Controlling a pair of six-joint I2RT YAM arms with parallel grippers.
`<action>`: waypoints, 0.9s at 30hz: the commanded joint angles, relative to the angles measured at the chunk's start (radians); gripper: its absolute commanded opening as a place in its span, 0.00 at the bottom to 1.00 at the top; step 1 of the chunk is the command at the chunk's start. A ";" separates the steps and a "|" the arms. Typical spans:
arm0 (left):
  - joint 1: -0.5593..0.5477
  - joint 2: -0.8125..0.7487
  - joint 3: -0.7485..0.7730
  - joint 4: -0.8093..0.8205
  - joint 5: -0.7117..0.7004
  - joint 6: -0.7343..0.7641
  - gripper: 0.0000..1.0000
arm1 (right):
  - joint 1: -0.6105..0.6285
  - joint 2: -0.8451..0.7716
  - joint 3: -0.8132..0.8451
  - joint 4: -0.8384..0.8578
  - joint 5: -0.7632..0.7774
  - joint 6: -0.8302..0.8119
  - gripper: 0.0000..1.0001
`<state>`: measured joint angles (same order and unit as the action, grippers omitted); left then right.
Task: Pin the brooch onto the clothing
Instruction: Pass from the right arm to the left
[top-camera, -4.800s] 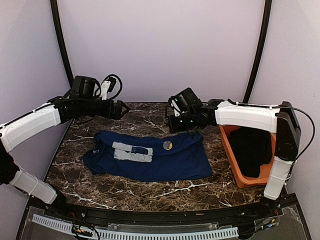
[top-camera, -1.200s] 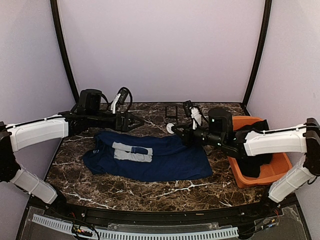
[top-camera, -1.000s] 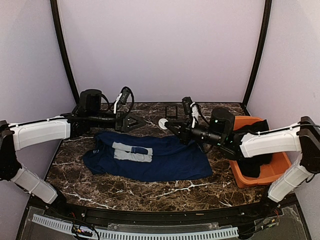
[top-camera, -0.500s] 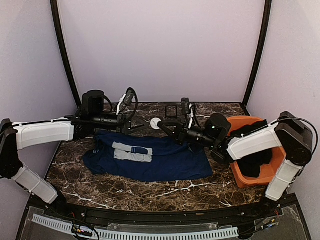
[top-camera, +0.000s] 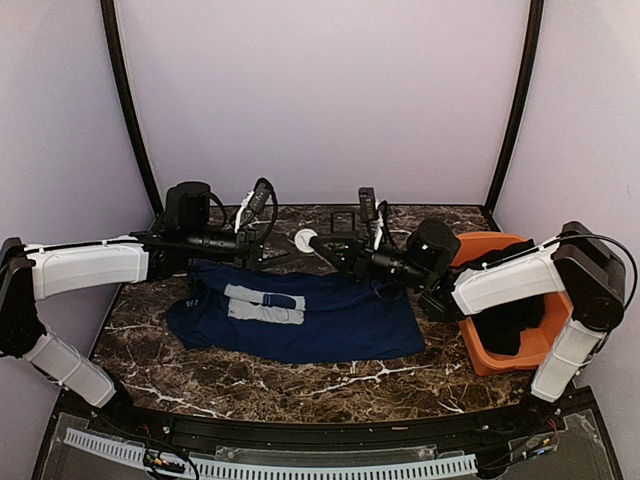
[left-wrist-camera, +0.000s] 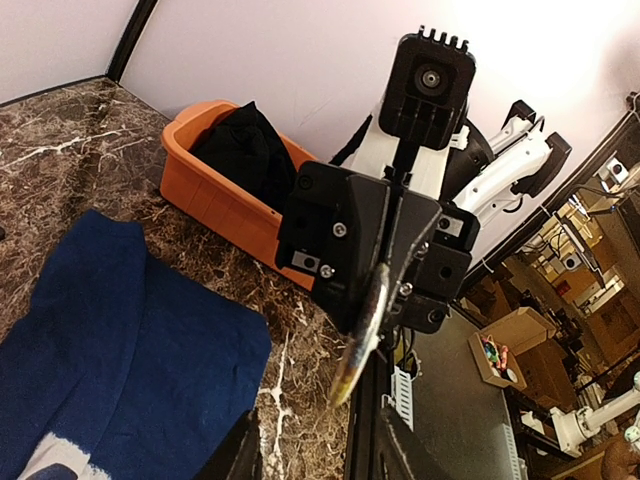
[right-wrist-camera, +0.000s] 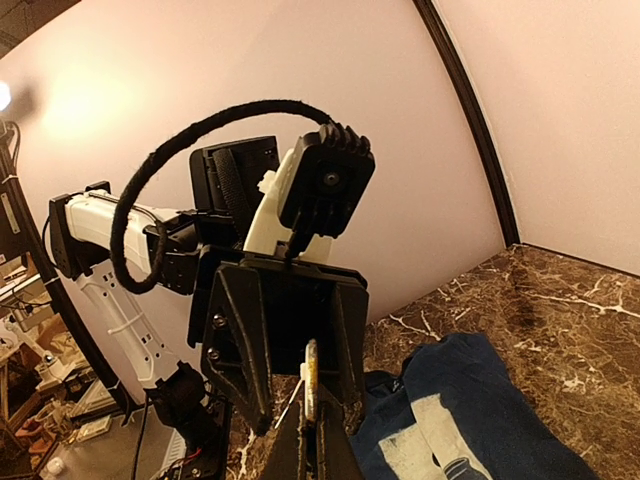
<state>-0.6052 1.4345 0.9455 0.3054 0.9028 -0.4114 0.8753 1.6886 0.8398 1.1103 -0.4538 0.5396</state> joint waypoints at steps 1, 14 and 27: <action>-0.005 0.002 0.011 -0.020 0.001 0.016 0.36 | 0.020 -0.001 0.027 0.004 -0.032 0.016 0.00; -0.005 -0.010 0.007 -0.006 0.001 0.012 0.04 | 0.037 0.010 0.050 -0.060 -0.028 -0.020 0.00; -0.005 -0.005 0.069 -0.183 0.005 0.130 0.01 | 0.023 -0.146 0.101 -0.480 0.035 -0.283 0.28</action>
<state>-0.6086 1.4349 0.9726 0.2104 0.9020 -0.3470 0.9012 1.6440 0.9108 0.8013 -0.4419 0.4026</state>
